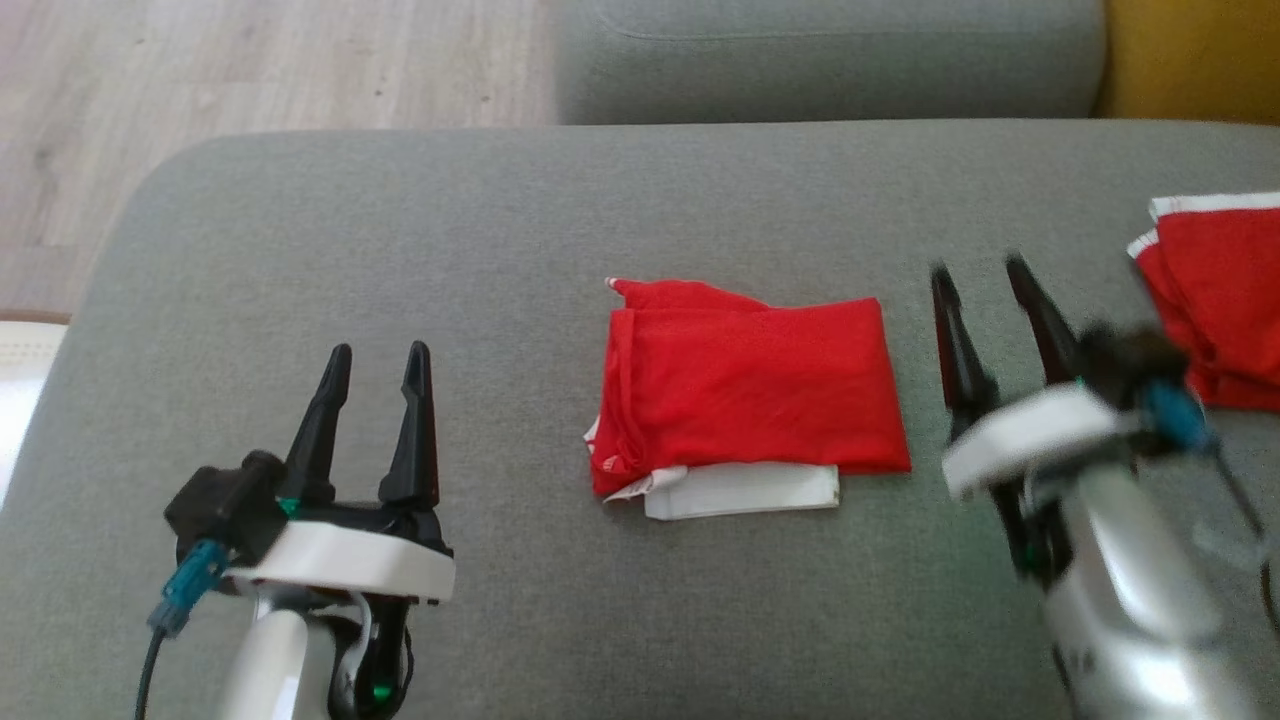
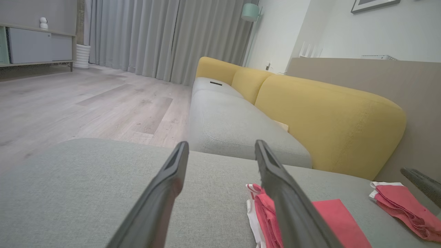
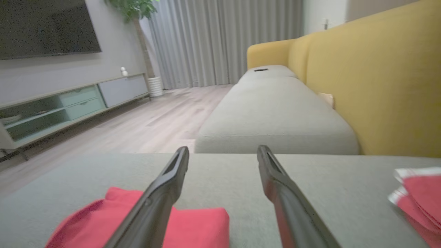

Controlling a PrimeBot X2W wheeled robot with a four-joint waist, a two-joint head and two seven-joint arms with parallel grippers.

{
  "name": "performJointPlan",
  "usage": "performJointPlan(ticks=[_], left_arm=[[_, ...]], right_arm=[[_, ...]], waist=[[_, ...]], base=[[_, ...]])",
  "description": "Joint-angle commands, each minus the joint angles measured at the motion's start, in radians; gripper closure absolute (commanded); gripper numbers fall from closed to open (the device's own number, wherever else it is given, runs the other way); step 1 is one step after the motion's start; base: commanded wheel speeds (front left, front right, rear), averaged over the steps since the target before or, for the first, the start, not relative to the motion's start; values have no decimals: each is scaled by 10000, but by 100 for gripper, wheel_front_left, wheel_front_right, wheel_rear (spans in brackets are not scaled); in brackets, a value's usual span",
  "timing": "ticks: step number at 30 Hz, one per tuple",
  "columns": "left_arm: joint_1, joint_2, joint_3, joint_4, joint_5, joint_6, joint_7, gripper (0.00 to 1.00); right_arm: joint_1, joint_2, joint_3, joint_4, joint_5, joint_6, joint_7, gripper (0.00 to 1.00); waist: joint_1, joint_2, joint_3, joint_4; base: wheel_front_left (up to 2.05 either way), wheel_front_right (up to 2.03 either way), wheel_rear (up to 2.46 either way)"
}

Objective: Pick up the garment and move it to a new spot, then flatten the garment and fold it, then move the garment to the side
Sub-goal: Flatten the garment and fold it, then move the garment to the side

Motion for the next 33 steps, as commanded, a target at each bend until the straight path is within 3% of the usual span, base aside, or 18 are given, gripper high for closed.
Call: performJointPlan(ticks=[1, 7, 12, 23, 33], left_arm=[[-451, 32, 345, -402, -28, 37, -78, 0], [-297, 31, 231, -345, 235, 27, -78, 0], [-30, 31, 121, -365, 550, 156, -78, 0], [-121, 31, 9, -469, 554, 314, -78, 0], [-554, 31, -204, -548, 445, 278, -78, 0]], right_arm=[[357, 346, -347, -852, -661, -9, -109, 0], [2041, 926, -1851, -2997, -2459, -9, -109, 0], [2733, 958, -1952, -3572, -2293, -9, -110, 0], [2781, 962, -1990, -3604, -2391, -9, -110, 0], [1969, 963, -1680, -2058, -2373, -9, 558, 0]], waist=[[0, -1, 67, -102], [0, -1, 164, -283], [0, -1, 193, -345], [0, -1, 330, -226], [0, -1, 1097, 184]], base=[[0, 0, 0], [0, 0, 0], [0, 0, 0], [0, 0, 0], [0, 0, 0]])
